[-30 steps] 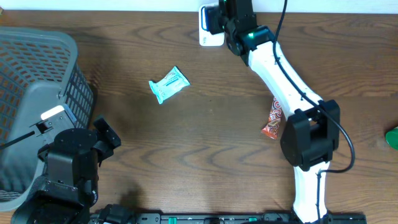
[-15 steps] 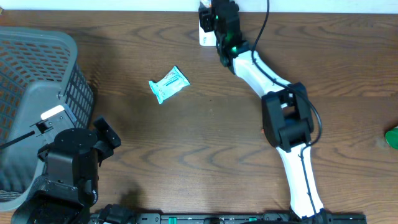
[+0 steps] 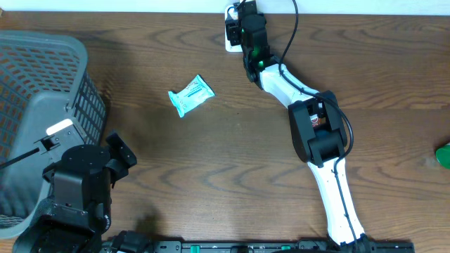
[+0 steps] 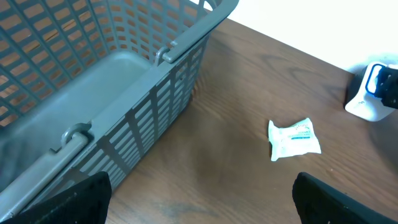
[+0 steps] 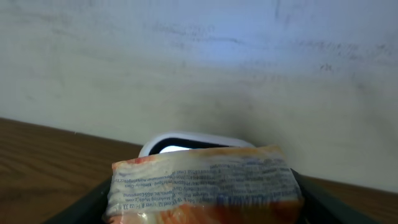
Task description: Scan the item barcode
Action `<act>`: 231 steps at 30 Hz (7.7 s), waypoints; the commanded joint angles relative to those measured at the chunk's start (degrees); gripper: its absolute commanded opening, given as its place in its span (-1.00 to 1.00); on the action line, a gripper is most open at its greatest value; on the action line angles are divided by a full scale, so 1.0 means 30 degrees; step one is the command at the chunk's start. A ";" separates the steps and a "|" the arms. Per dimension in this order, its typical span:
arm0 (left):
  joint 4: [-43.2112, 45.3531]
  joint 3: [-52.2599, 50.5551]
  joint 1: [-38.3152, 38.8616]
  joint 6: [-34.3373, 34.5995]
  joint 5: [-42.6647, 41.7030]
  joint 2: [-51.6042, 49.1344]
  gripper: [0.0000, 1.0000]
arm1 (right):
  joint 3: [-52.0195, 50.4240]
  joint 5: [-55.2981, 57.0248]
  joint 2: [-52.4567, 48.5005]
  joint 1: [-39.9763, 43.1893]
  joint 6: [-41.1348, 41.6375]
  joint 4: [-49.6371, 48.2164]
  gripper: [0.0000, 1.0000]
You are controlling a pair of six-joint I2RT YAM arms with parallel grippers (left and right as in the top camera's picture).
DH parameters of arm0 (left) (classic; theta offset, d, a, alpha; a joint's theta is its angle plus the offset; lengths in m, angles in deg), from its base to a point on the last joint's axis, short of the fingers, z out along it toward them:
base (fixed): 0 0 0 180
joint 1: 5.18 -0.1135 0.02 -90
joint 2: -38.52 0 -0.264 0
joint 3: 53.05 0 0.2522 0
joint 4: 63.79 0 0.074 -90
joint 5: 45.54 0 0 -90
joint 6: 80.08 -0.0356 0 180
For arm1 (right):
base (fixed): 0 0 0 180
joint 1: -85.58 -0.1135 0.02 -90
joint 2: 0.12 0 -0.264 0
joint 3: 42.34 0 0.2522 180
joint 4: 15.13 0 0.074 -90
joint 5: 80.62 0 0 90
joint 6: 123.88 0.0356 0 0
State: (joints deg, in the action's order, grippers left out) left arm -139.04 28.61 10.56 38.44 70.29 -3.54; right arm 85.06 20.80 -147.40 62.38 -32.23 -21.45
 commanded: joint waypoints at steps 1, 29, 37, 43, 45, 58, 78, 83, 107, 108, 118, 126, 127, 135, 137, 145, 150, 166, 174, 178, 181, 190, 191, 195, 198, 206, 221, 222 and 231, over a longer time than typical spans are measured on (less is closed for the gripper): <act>0.0007 -0.0066 -0.0087 0.0029 0.0240 -0.0051 0.86 | 0.0197 0.0226 0.0627 0.0044 -0.0299 0.0015 0.37; 0.0007 -0.0066 -0.0087 0.0029 0.0240 -0.0051 0.86 | 0.0182 0.3075 1.0550 0.9573 0.0517 2.7474 0.20; 0.0007 -0.0066 -0.0087 0.0029 0.0240 -0.0051 0.86 | 0.0182 0.2382 0.8663 1.4826 0.1217 2.7554 0.37; 0.0007 -0.0066 -0.0087 0.0029 0.0240 -0.0051 0.86 | 0.0182 0.0546 0.7482 1.7952 0.1231 2.7919 0.40; 0.0007 -0.0066 -0.0087 0.0029 0.0240 -0.0051 0.86 | 0.0189 -0.0692 0.7490 1.8557 0.1224 2.7700 0.45; 0.0007 -0.0066 -0.0087 0.0029 0.0240 -0.0051 0.86 | 0.0270 -1.4025 0.9894 1.8316 0.1217 2.7525 0.98; 0.0007 -0.0066 -0.0087 0.0022 0.0240 -0.0051 0.86 | -0.4291 -0.9734 0.9923 0.9734 0.0488 3.0651 0.93; 0.0007 -0.0066 -0.0087 0.0029 0.0240 -0.0051 0.86 | -0.7206 -1.0746 0.9923 0.9814 -0.1508 2.8691 0.85; 0.0007 -0.0066 -0.0087 0.0029 0.0240 -0.0051 0.86 | -1.5890 -1.2196 0.9923 0.9916 -0.2280 1.7646 0.59; 0.0007 -0.0066 -0.0087 0.0029 0.0240 -0.0051 0.86 | -1.5963 -1.2196 0.9923 0.9916 -0.2280 1.7602 0.53; 0.0007 -0.0066 -0.0087 0.0029 0.0240 -0.0051 0.86 | -1.6160 -1.2203 0.9923 0.9916 -0.2572 1.8017 -0.98; 0.0007 -0.0066 -0.0087 0.0029 0.0240 -0.0051 0.86 | -1.3493 -1.2859 1.0768 0.9916 -0.1508 1.9067 -0.97; 0.0007 -0.0066 -0.0087 0.0029 0.0240 -0.0051 0.86 | -1.2888 -1.2633 1.1118 0.9901 -0.1464 1.9263 -0.97; 0.0007 -0.0066 -0.0087 0.0029 0.0240 -0.0051 0.86 | -1.0870 -0.0080 1.4972 0.8429 0.1974 1.8513 -0.97; 0.0007 -0.0066 -0.0087 0.0029 0.0240 -0.0051 0.86 | -1.0870 0.3111 1.5686 0.7606 0.2725 1.8039 -0.97; 0.0007 -0.0066 -0.0087 0.0029 0.0240 -0.0051 0.86 | -1.1285 1.4047 1.5242 0.3934 0.5880 1.6232 -0.97; 0.0007 -0.0066 -0.0087 0.0029 0.0240 -0.0051 0.86 | -1.1322 1.9059 1.3398 0.1916 0.6783 1.5642 -0.97; 0.0007 -0.0073 -0.0087 0.0029 0.0240 -0.0051 0.86 | -1.1322 2.0538 0.8619 -0.2885 0.8014 1.5453 -0.97; 0.0007 -0.0066 -0.0087 0.0029 0.0240 -0.0051 0.86 | -1.1322 1.9802 0.8582 -0.4481 0.8225 1.4797 -0.97; 0.0007 -0.0066 -0.0087 0.0022 0.0240 -0.0051 0.86 | -1.1322 2.1456 0.8582 -0.4670 0.8211 1.4506 -0.97; 0.0007 -0.0066 -0.0087 0.0029 0.0240 -0.0051 0.86 | -1.1322 2.5194 0.8582 -0.4561 0.8211 1.3704 -0.97; 0.0007 -0.0066 -0.0087 0.0022 0.0240 -0.0051 0.86 | -1.1315 2.6396 0.8480 -0.3563 0.6054 1.1788 -0.97; 0.0007 -0.0066 -0.0087 0.0029 0.0240 -0.0051 0.86 | -1.1315 2.6389 0.8480 -0.3563 0.5843 1.1752 -0.97; 0.0007 -0.0066 -0.0087 0.0029 0.0240 -0.0051 0.86 | -1.1315 2.6396 0.8473 -0.3759 0.5792 1.1744 -0.97; 0.0007 -0.0066 -0.0087 0.0029 0.0240 -0.0051 0.86 | -1.1315 2.6396 0.8473 -0.3876 0.5792 1.1752 -0.97; 0.0007 -0.0066 -0.0087 0.0029 0.0240 -0.0051 0.86 | -1.1315 2.6396 0.8473 -0.4597 0.4546 1.2101 -0.97; 0.0007 -0.0066 -0.0087 0.0029 0.0240 -0.0051 0.86 | -1.1315 2.6214 0.8051 -0.6368 0.4036 1.0703 -0.97; 0.0007 -0.0066 -0.0087 0.0029 0.0240 -0.0051 0.86 | -1.1315 2.6243 0.7788 -0.6353 0.3985 1.0528 -0.97; 0.0007 -0.0066 -0.0087 0.0022 0.0240 -0.0051 0.86 | -1.1315 2.6418 0.4379 -0.6433 0.1778 1.0309 -0.97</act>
State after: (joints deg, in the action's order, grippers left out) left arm -139.04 28.54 10.56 38.44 70.29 -3.76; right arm 51.21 97.97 -130.26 43.26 -22.79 9.46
